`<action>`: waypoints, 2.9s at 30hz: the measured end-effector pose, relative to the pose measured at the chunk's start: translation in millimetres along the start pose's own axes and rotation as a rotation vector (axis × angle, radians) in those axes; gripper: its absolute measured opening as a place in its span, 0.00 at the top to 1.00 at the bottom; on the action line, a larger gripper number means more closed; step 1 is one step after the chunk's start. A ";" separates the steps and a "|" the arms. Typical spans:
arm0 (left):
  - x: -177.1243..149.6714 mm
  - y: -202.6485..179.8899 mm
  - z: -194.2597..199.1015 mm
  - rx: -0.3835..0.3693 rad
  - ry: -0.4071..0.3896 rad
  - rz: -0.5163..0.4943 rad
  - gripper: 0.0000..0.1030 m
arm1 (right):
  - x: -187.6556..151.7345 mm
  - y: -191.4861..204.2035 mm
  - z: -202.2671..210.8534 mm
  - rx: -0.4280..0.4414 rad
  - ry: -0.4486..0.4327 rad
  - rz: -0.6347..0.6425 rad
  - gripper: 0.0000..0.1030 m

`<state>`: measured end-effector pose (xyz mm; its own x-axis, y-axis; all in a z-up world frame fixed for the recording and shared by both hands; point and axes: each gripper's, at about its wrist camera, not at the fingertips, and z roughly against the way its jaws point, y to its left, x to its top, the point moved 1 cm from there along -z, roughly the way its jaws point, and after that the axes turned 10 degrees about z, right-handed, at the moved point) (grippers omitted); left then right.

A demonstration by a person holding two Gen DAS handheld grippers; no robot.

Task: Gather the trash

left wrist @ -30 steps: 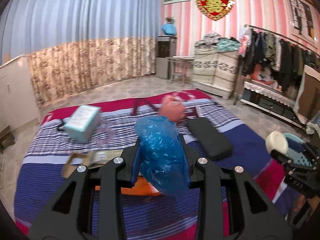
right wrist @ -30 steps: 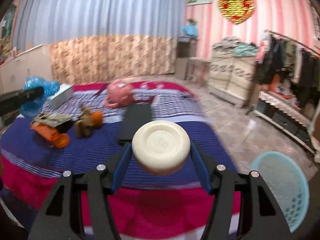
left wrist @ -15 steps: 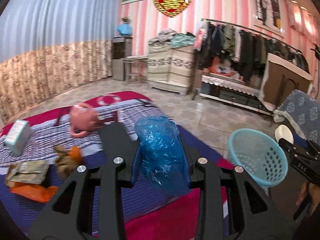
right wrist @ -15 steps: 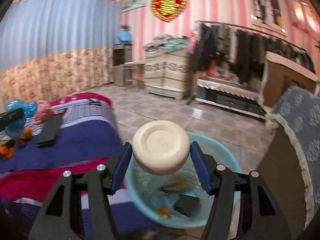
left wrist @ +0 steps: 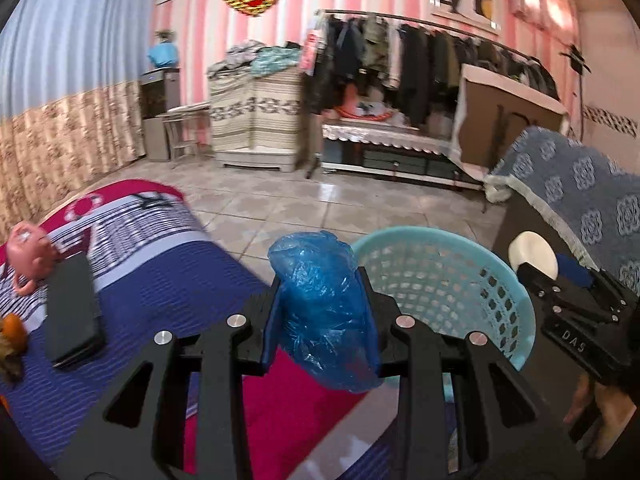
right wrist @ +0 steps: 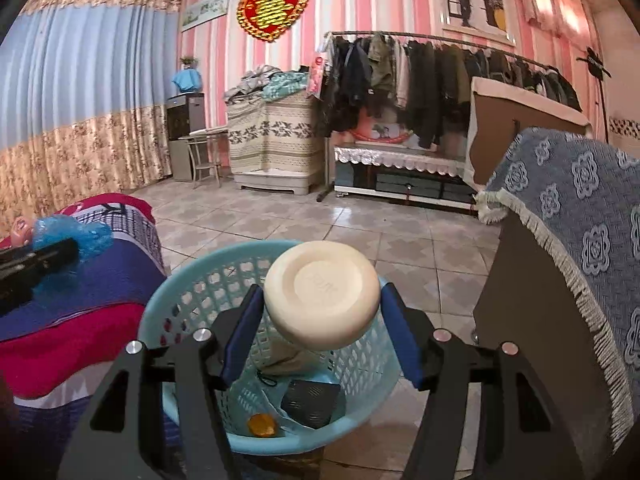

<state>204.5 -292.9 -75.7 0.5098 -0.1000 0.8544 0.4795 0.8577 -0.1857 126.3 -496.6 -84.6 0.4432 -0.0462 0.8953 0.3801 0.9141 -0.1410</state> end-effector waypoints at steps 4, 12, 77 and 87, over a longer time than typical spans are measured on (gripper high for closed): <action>-3.7 -23.5 -21.0 -0.046 0.016 -0.029 0.69 | -5.2 -9.2 -4.6 -0.021 -0.003 -0.046 0.42; -2.1 -52.4 -54.2 -0.065 0.015 -0.069 0.48 | -16.7 -21.3 -9.4 -0.045 0.009 -0.083 0.42; -45.9 402.9 203.7 0.633 0.070 0.458 0.07 | 28.4 255.5 49.3 0.466 -0.034 0.293 0.12; -45.8 401.4 178.8 0.514 0.129 0.442 0.91 | 29.2 308.7 53.3 0.523 -0.014 0.360 0.12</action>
<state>245.9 146.1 -102.6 0.6755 0.2826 0.6811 -0.1764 0.9588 -0.2229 213.2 -194.3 -79.4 0.4571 0.3033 0.8361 -0.2390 0.9474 -0.2130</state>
